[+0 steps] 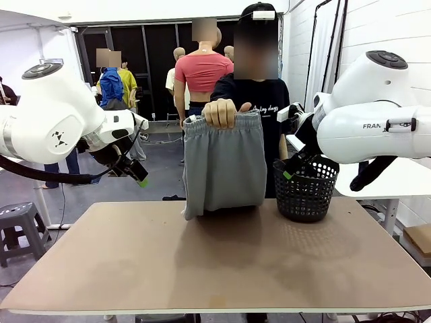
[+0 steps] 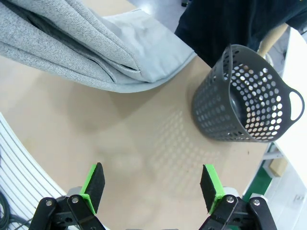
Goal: Fold the training pants.
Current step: Grab both ends of the Training pants handed by a person.
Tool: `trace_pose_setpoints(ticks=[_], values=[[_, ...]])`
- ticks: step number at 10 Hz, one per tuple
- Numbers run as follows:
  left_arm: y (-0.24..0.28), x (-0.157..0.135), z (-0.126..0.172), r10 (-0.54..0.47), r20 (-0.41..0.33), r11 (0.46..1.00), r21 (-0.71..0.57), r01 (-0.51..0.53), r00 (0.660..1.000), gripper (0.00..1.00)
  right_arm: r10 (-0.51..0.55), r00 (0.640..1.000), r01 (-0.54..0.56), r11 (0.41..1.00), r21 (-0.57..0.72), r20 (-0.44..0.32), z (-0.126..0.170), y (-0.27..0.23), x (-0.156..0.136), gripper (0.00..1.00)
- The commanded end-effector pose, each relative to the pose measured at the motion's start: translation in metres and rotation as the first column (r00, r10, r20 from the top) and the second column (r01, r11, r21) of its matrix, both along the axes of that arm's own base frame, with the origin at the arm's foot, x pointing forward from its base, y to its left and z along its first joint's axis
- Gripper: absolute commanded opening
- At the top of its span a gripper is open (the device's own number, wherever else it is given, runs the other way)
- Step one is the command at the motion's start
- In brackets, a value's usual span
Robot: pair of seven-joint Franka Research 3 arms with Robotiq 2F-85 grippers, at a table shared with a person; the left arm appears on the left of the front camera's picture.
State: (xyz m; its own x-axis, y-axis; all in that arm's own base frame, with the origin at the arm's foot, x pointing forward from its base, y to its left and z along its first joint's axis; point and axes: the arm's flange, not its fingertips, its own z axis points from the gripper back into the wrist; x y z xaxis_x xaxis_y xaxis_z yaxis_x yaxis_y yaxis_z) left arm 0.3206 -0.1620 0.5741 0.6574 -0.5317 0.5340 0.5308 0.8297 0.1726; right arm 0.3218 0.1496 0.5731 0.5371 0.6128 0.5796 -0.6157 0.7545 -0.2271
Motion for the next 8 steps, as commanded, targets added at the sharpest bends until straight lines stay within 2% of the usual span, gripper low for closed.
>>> trace_pose_setpoints(ticks=[1,8], values=[[-0.0001,0.0005,0.0005,-0.001,-0.001,1.000,-0.003,0.001,1.000,1.00,0.007,1.000,-0.007,1.000,0.008,-0.003,0.0002,0.0000,-0.0002,1.00],[-0.0001,0.0005,0.0005,-0.001,-0.001,1.000,-0.003,0.001,1.000,1.00,0.007,1.000,-0.007,1.000,0.008,-0.003,0.0002,0.0000,-0.0002,1.00]])
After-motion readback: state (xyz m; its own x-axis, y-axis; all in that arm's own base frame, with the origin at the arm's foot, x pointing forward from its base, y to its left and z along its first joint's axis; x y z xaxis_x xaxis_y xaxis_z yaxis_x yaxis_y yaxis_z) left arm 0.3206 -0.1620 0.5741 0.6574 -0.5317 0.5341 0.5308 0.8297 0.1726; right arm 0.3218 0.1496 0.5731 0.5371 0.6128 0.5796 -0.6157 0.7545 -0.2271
